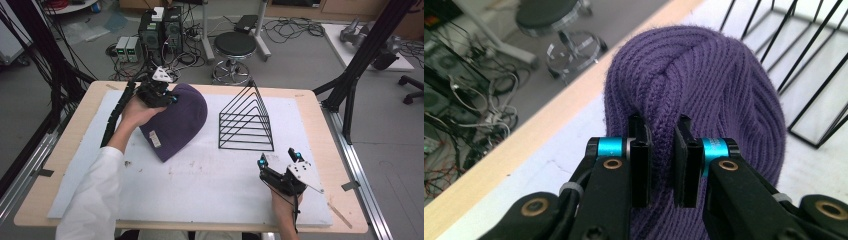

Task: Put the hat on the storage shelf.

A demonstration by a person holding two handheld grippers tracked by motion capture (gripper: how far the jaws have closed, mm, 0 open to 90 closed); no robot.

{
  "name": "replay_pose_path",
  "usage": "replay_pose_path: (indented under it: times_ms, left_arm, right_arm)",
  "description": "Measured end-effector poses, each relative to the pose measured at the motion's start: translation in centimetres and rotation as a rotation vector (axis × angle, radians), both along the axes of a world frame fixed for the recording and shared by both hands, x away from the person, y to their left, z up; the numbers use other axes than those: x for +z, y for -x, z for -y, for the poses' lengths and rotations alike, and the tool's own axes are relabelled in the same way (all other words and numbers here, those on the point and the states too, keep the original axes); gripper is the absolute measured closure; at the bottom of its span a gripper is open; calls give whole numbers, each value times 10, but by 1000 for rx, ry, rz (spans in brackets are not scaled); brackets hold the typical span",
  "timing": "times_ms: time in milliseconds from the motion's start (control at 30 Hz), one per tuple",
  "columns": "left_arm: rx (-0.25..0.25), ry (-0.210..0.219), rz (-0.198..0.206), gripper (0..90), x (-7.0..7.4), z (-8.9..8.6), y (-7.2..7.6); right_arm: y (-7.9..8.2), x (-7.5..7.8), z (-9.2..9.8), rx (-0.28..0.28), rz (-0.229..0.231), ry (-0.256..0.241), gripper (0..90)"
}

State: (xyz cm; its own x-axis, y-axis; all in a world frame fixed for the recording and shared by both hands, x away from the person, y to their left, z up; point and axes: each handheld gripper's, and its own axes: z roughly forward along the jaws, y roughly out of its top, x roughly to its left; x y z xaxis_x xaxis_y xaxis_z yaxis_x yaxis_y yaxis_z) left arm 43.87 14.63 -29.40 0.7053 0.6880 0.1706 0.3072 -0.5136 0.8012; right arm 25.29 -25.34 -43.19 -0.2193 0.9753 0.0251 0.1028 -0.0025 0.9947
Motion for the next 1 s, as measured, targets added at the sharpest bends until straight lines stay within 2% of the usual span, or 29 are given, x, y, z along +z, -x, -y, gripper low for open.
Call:
replay_pose_path:
  times_ms: [67,267,333,567,733,900,1000]
  left_arm:
    - [-8,34,7,805,4,-7,7]
    - [10,72,73,805,13,-22,27]
    - [8,117,82,805,15,-27,34]
    - [42,191,175,805,20,-34,62]
    - [64,272,221,805,22,-38,80]
    - [87,366,298,805,27,-43,101]
    - [100,436,343,804,28,-46,114]
  right_arm:
    - [0,0,-1,-1,1,-1,69]
    - [-1,0,-2,-6,-3,1,69]
    - [-1,0,-2,-10,-3,-4,69]
    - [0,-1,-3,-25,-6,-7,69]
    - [1,0,-2,-27,0,-6,69]
    - [1,-1,-1,-35,3,-13,69]
    - [1,-1,-1,-34,2,-15,69]
